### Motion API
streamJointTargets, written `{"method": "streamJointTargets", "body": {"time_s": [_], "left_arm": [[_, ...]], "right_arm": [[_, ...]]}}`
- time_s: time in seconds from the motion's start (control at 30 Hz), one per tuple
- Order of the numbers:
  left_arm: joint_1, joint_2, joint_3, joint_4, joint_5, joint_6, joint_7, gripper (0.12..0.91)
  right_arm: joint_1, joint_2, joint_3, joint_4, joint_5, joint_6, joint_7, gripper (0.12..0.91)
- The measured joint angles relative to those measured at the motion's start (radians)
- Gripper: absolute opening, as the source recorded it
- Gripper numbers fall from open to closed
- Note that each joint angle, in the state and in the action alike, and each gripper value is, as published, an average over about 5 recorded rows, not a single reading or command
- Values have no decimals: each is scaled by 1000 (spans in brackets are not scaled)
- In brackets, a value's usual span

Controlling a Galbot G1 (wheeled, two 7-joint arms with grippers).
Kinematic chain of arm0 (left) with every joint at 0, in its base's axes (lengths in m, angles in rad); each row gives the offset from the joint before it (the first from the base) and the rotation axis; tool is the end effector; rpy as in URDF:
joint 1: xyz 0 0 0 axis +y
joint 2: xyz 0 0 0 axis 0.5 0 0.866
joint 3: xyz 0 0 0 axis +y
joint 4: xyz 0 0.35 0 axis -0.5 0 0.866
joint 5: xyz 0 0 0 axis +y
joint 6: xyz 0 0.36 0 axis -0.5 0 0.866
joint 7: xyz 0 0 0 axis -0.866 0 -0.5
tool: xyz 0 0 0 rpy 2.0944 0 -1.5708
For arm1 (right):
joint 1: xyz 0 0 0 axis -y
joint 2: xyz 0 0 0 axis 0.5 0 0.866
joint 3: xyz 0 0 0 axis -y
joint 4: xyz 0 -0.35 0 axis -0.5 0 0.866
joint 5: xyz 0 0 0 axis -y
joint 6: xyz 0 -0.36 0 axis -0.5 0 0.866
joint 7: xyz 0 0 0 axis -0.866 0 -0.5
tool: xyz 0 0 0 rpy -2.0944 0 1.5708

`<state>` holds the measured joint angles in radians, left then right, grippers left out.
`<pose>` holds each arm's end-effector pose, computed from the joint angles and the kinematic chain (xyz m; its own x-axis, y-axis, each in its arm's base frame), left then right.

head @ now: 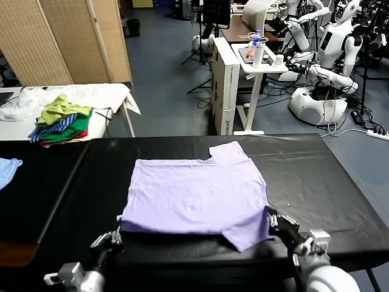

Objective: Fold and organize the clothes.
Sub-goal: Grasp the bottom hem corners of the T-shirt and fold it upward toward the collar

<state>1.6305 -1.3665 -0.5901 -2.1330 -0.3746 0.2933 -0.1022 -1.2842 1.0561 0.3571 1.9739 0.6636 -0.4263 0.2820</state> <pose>0.1707 0.0519 -0.2932 -0.9476 -0.0023 0.3194 -0.0479 0.9897 -0.1348 0.2684 -0.0550 -0.2796 -0.9063 -0.1148 0.4068 -0.0788 0.9914 0.1043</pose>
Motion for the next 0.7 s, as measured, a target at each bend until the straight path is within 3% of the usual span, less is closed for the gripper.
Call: {"method": "streamJointTargets", "body": {"time_s": [0.47,0.6,0.7], "left_arm": [[-39,32,-4,63,-1,1,-3,144],[-41,30,-4,71,0,4,-3,144],[-42,26,-4,70,1,11,-3,146]], "right_arm": [[11,13,4,-32,-13,0,3,139],[0,11,18,-19,-5,-29,-23,141],[-19,-1,36,5,1,-59,-52,208]]}}
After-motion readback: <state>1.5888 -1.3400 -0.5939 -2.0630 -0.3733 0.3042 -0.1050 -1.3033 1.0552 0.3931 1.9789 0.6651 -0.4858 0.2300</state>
